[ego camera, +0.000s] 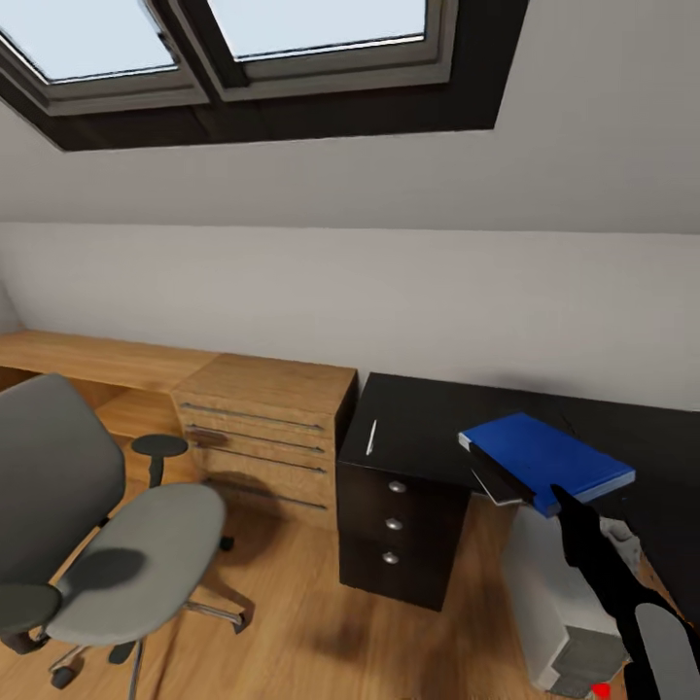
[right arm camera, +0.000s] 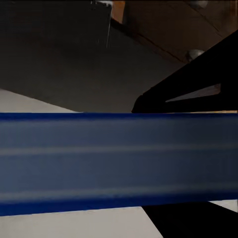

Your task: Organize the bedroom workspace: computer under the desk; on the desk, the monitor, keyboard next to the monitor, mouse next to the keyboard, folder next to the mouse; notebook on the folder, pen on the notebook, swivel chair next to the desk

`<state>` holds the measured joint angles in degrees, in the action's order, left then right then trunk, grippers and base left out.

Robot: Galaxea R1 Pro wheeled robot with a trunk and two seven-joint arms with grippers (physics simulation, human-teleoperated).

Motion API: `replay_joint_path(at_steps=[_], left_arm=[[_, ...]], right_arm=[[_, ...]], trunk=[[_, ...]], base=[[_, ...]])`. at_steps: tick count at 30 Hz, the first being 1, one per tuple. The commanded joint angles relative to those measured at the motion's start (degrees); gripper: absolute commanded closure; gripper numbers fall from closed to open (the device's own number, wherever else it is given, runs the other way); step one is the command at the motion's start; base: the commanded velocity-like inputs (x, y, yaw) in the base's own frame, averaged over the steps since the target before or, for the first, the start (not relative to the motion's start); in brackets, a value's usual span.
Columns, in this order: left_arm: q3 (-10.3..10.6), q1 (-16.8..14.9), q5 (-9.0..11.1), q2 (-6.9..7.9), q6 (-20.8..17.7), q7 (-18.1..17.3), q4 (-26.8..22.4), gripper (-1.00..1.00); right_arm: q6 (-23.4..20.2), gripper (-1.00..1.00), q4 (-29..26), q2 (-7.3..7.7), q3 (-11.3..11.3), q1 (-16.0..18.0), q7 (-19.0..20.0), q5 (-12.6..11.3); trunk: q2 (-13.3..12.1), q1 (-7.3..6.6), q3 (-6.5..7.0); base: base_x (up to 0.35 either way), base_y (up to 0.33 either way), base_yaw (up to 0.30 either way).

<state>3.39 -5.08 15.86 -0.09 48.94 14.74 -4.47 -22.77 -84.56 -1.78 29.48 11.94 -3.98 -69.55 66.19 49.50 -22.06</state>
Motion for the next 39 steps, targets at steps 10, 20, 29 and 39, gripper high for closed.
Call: replay_joint_path(at_steps=[10, 20, 29, 39], left_arm=[[0.44, -0.02, 0.31, -0.08, 0.17, 0.2, 0.15, -1.0], [0.48, -0.02, 0.31, -0.16, 0.18, 0.16, 0.16, -1.0], [0.48, -0.02, 0.24, -0.23, 0.19, 0.16, 0.16, -1.0], [0.48, -0.02, 0.23, -0.28, 0.19, 0.13, 0.16, -1.0]], right_arm=[[5.43, 1.0, 3.45, 3.24, 0.14, 0.36, -0.35, -0.76], [11.78, 1.0, 5.18, 4.13, 0.14, 1.13, -0.26, -0.81], [18.9, 1.0, 12.13, 3.95, -0.33, 4.58, -0.13, -0.83], [27.76, 1.0, 26.56, 3.87, -7.26, 21.66, -0.41, -0.46]], trunk=[[0.04, 0.0, -0.06], [0.04, 0.0, -0.06], [0.04, 0.0, -0.06], [0.04, 0.0, -0.06]], base=[[0.0, 0.0, -0.272], [0.0, 0.0, -0.272], [0.0, 0.0, -0.272], [0.0, 0.0, -0.273]])
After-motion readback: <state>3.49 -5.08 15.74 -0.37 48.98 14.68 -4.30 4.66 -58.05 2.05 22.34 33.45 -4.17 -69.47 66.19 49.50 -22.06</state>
